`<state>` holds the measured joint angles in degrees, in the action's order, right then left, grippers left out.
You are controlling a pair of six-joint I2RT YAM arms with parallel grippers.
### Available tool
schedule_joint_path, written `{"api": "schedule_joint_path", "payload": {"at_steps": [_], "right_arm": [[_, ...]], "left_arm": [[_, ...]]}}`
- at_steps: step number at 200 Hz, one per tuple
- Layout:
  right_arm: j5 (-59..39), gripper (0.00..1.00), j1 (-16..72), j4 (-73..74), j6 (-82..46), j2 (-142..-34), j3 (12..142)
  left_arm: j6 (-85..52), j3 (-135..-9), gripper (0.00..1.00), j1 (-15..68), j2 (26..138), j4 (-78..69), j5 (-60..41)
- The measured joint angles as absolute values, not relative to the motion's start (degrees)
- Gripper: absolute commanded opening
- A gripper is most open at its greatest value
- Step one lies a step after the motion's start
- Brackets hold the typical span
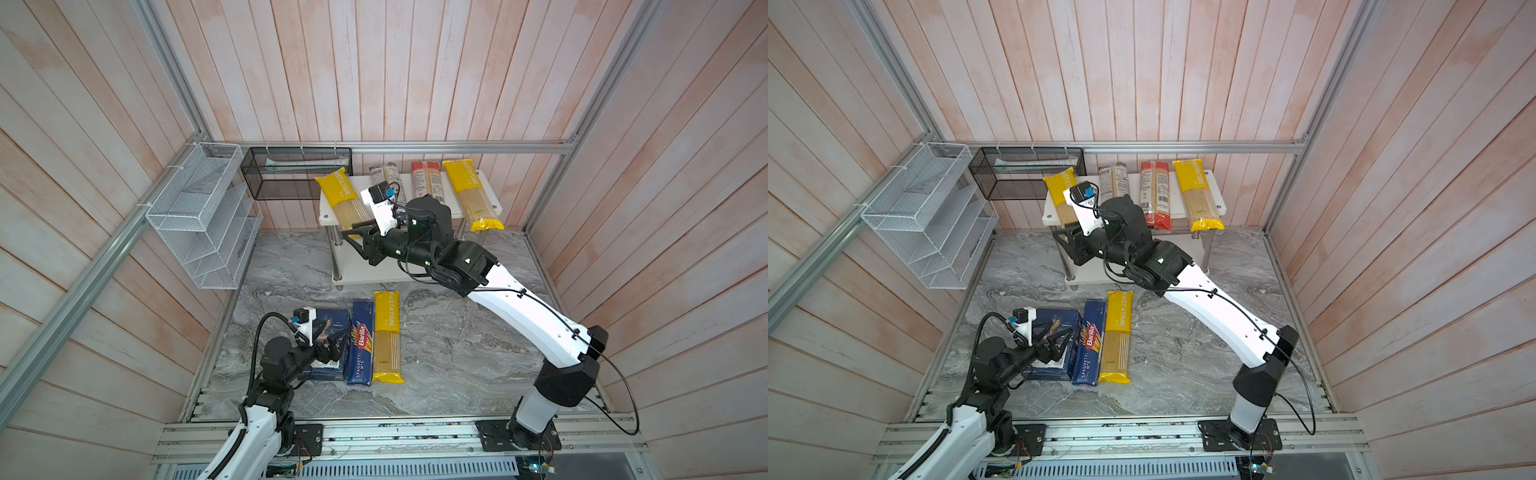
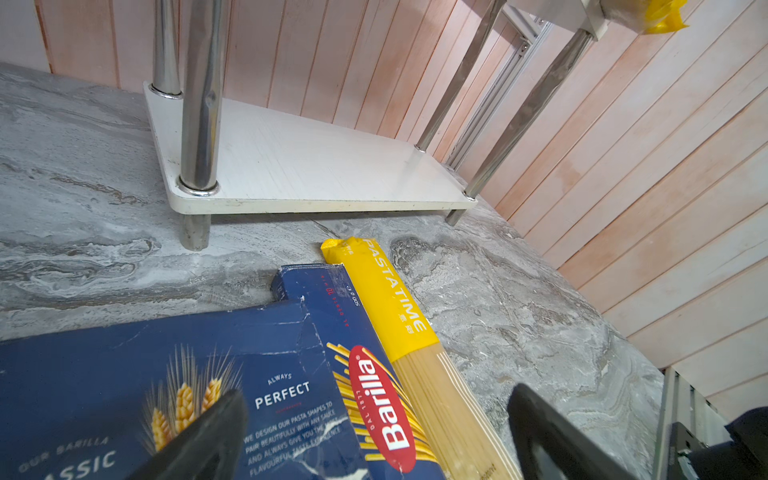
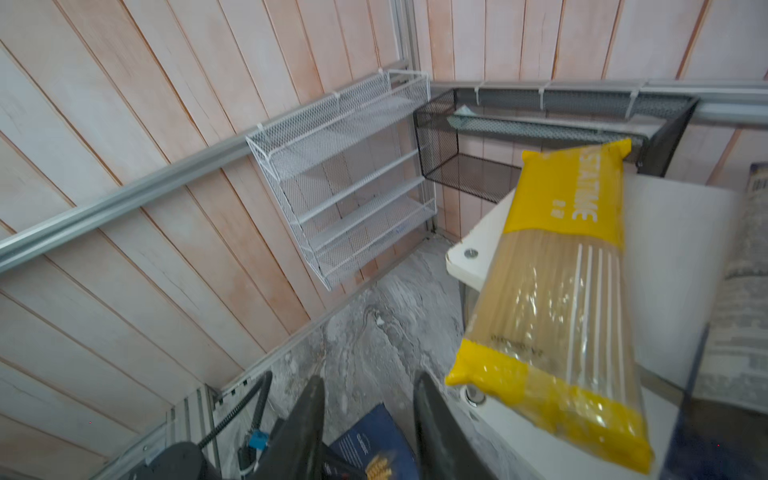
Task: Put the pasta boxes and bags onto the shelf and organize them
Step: 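Open the right gripper and draw it back from the yellow bag, then push the yellow bag upright against the shelf back with the right gripper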
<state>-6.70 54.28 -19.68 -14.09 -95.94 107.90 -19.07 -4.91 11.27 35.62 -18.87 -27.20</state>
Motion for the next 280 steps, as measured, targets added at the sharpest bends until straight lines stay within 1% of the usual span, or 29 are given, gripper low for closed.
{"api": "schedule_joint_path", "payload": {"at_steps": [15,34,89,229,280], "right_arm": [[-6.07,0.32,54.24,-17.96,-14.39,-93.56,101.49],[-5.65,0.31,54.24,-16.19,-14.83,-92.20,96.86],[-5.67,0.29,53.56,-12.91,-14.81,-92.16,95.29],[-7.88,0.29,52.16,-13.82,-12.60,-99.11,103.92],[-9.13,0.29,52.03,-15.14,-11.73,-103.61,108.79]], "left_arm": [[-19.07,-4.91,1.00,11.27,35.62,-18.87,-27.20],[-19.07,-4.91,1.00,11.27,35.62,-18.87,-27.20],[-19.07,-4.91,1.00,11.27,35.62,-18.87,-27.20],[-19.07,-4.91,1.00,11.27,35.83,-18.87,-27.20],[-19.07,-4.91,1.00,11.27,35.83,-18.87,-27.18]]}}
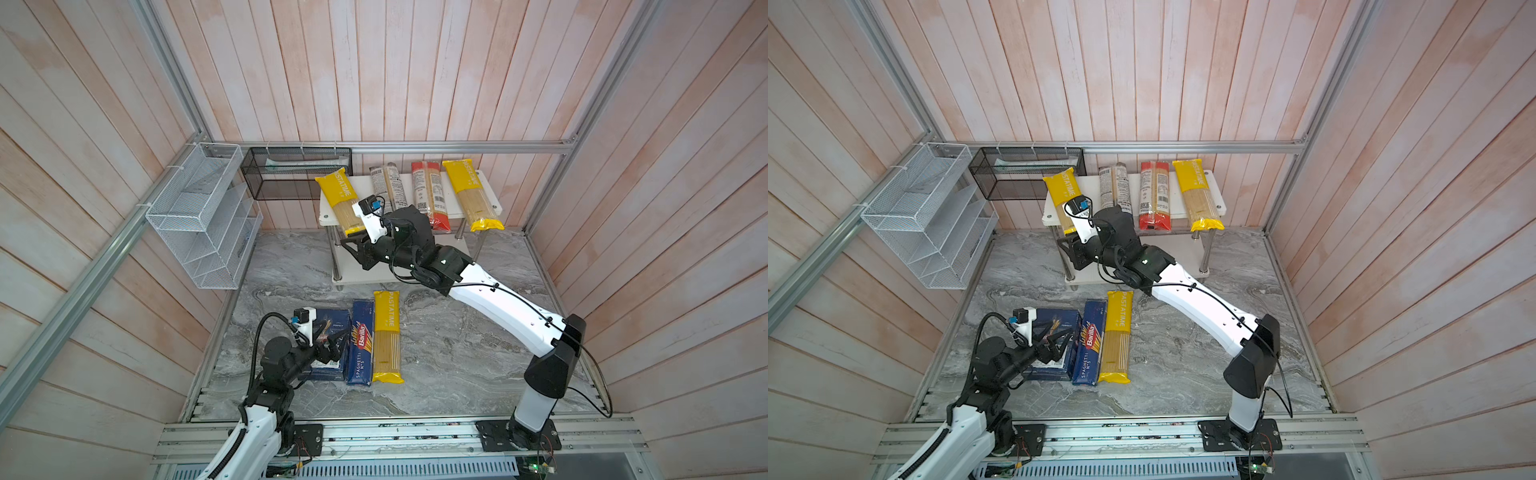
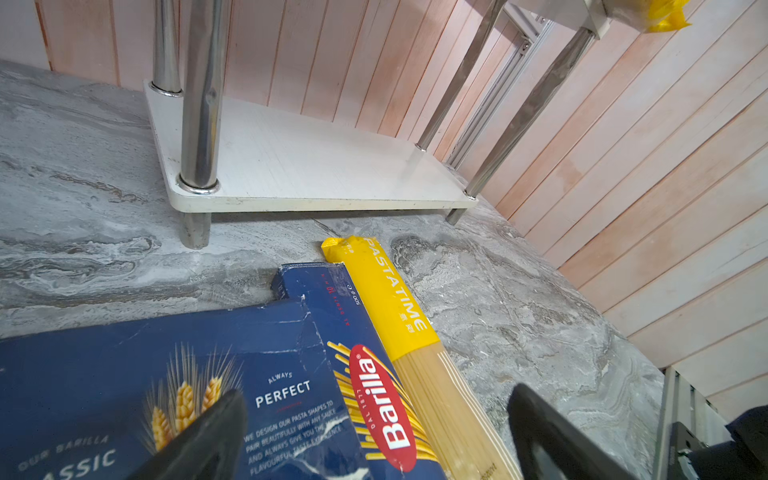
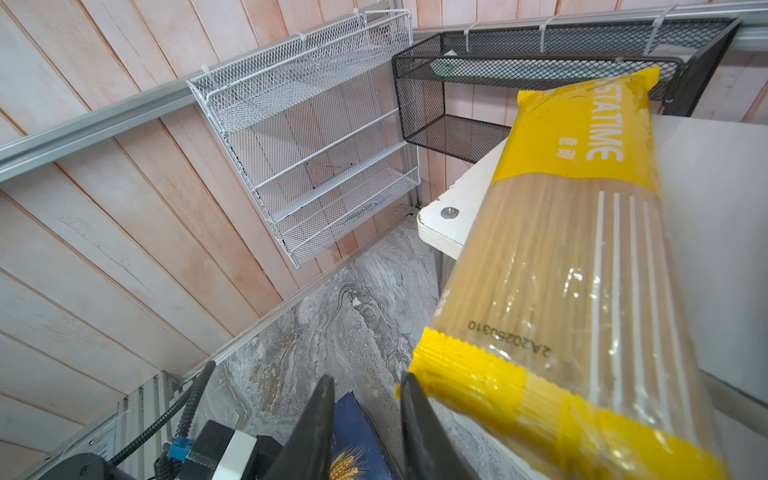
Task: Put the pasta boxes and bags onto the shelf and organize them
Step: 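Push the yellow bag upright against the shelf back with the right gripper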
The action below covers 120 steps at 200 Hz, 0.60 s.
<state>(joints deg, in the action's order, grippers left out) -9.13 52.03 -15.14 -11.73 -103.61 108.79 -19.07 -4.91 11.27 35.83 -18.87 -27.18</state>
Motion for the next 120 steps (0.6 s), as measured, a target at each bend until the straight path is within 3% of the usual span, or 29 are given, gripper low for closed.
{"api": "schedule_joint_path", "payload": {"at_steps": [61,120], "right_arm": [[-11.29,0.29,52.05,-17.41,-11.27,-107.79,115.07],[-11.44,0.29,52.21,-17.98,-10.22,-104.20,109.78]], "left_arm": [[-19.07,-4.91,1.00,11.27,35.83,-18.87,-27.20],[-19.07,-4.91,1.00,11.27,35.83,-18.87,-27.20]]}}
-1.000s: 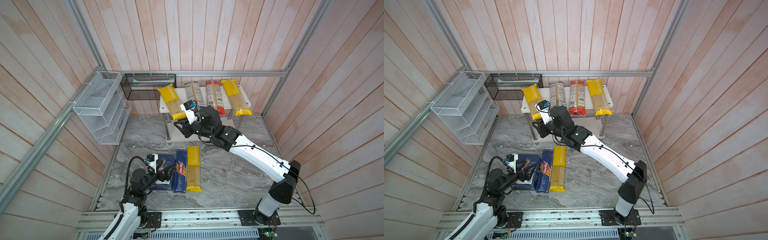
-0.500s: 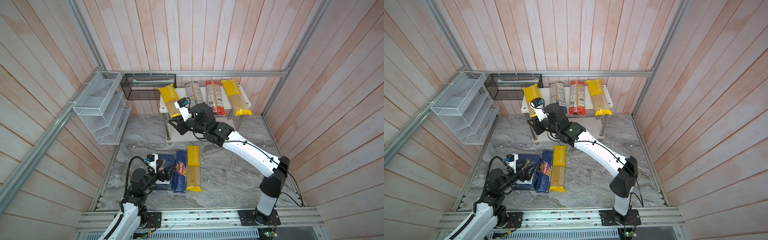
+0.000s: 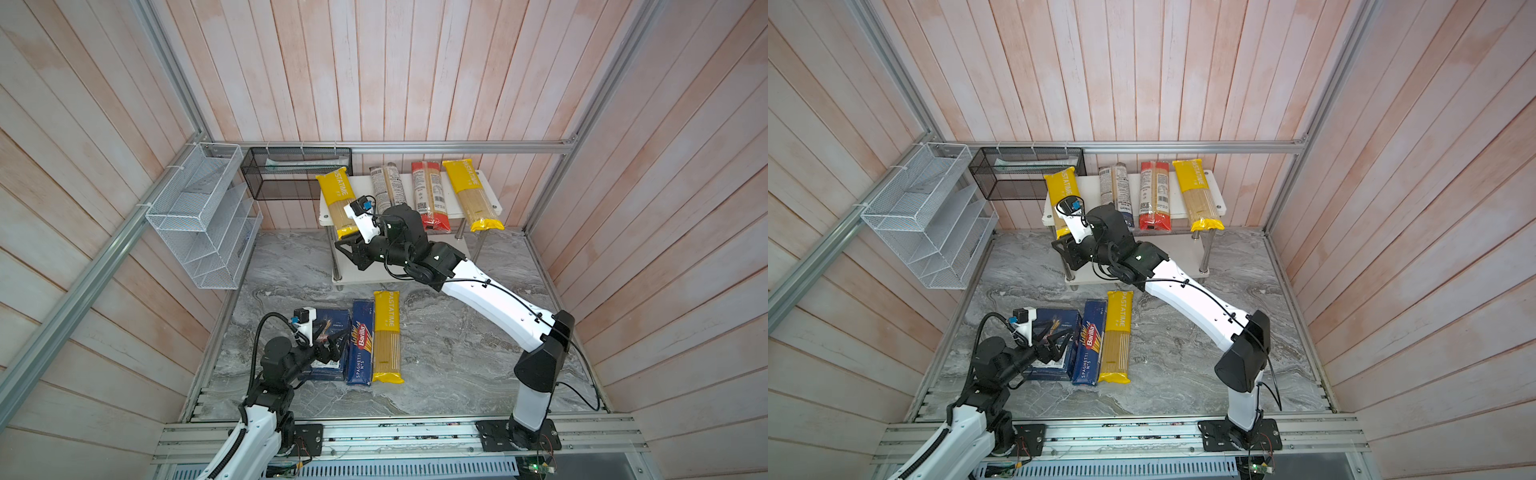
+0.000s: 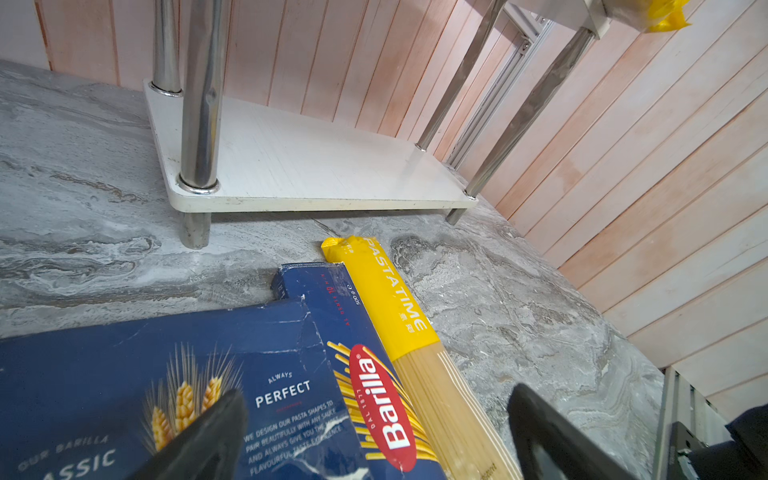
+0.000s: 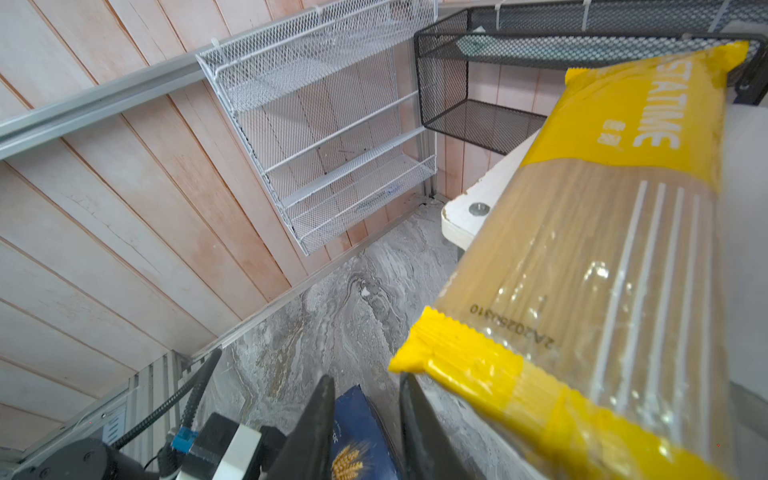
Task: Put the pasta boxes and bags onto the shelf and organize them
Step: 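Push the yellow bag upright against the shelf back with the right gripper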
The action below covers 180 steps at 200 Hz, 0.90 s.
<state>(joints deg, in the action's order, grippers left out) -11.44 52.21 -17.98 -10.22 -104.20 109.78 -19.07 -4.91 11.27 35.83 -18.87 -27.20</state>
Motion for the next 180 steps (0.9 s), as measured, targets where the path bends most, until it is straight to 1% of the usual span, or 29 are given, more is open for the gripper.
{"api": "schedule_joint_path", "payload": {"at_steps": [35,61,106,180], "right_arm": [[-10.98,0.29,52.31,-17.37,-9.58,-97.65,102.54],[-10.07,0.29,52.36,-16.12,-9.13,-95.50,100.77],[-9.93,0.29,52.36,-15.07,-8.25,-97.95,101.97],[-9.98,0.29,52.36,-15.73,-5.52,-103.88,109.25]], "left_arm": [[-19.07,-4.91,1.00,11.27,35.83,-18.87,-27.20],[-19.07,-4.91,1.00,11.27,35.90,-18.87,-27.20],[-19.07,-4.91,1.00,11.27,35.92,-18.87,-27.20],[-19.07,-4.91,1.00,11.27,35.88,-18.87,-27.20]]}}
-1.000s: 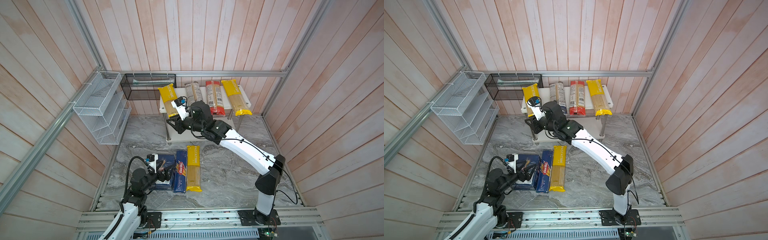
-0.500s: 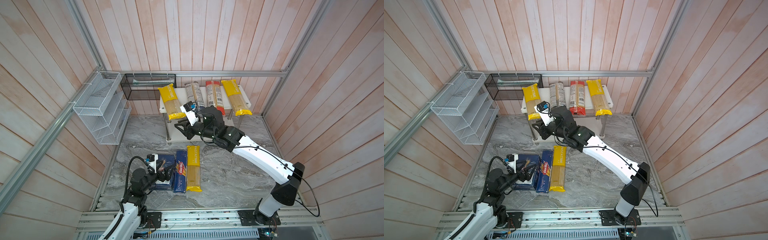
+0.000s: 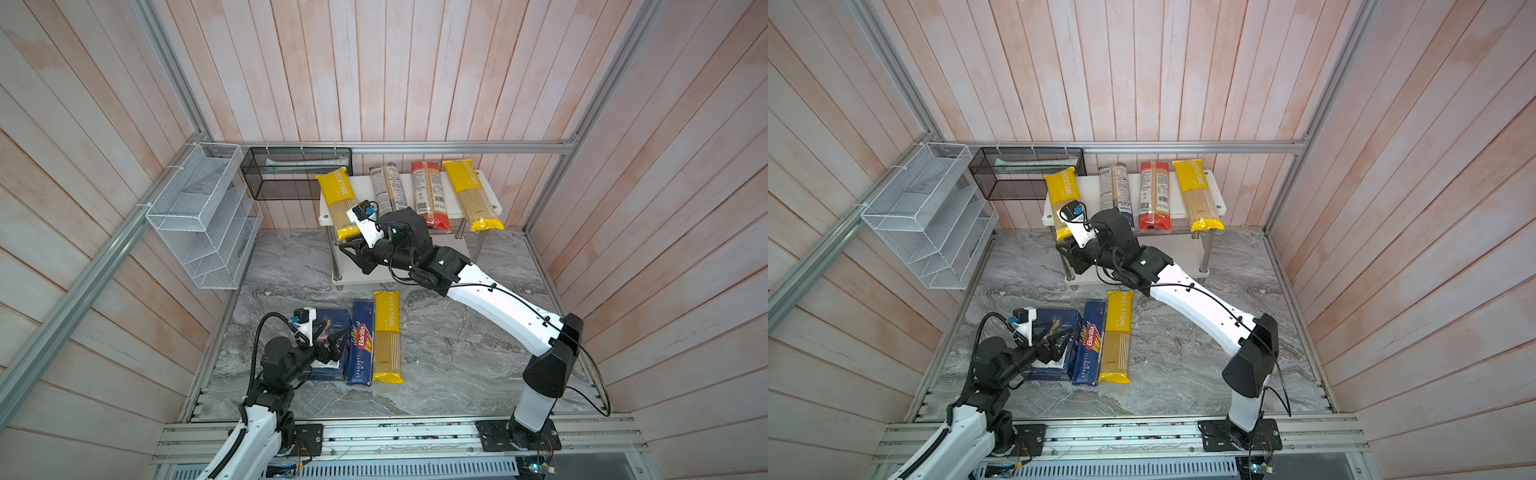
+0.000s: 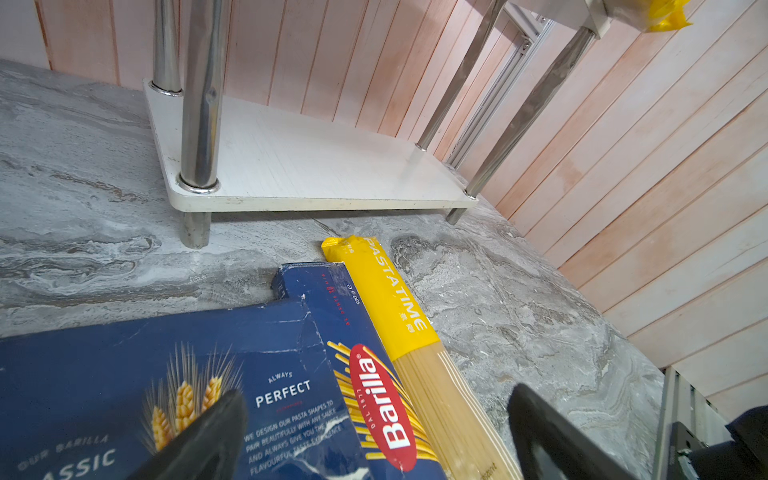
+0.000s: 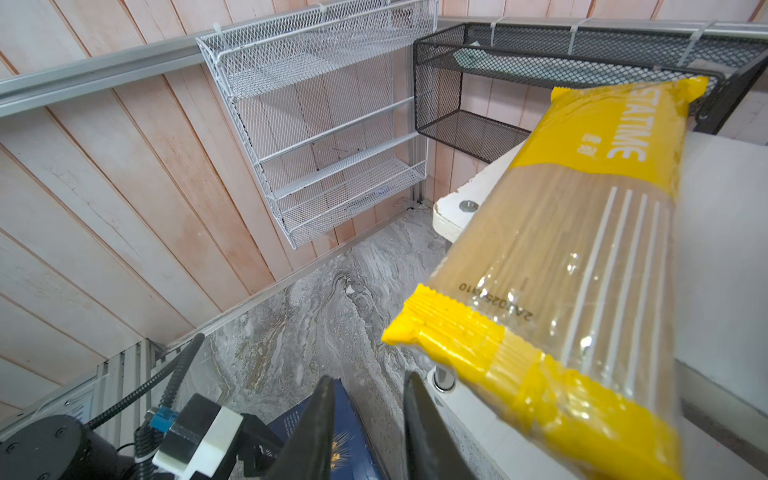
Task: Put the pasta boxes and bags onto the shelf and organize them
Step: 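Push the yellow bag upright against the shelf back with the right gripper, then withdraw the right gripper and lower it over the yellow PASTATIME bag on the table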
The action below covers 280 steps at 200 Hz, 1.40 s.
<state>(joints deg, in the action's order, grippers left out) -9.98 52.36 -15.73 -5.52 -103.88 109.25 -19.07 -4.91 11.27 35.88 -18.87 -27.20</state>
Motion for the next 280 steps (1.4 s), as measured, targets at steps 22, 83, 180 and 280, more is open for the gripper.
{"api": "schedule_joint_path", "payload": {"at_steps": [22,83,180,280], "right_arm": [[-10.39,0.29,52.36,-15.99,-5.48,-106.00,112.49],[-12.78,0.29,52.58,-17.19,-5.50,-113.38,121.80],[-13.65,0.28,54.65,-24.21,-4.73,-125.36,141.69],[-2.28,0.34,56.49,-14.11,-8.91,-84.93,89.34]], "left_arm": [[-19.07,-4.91,1.00,11.27,35.83,-18.87,-27.18],[-19.07,-4.91,1.00,11.27,35.51,-18.87,-27.18],[-19.07,-4.91,1.00,11.27,34.37,-18.85,-27.14],[-19.11,-4.75,1.00,11.27,32.12,-18.17,-26.17]]}}
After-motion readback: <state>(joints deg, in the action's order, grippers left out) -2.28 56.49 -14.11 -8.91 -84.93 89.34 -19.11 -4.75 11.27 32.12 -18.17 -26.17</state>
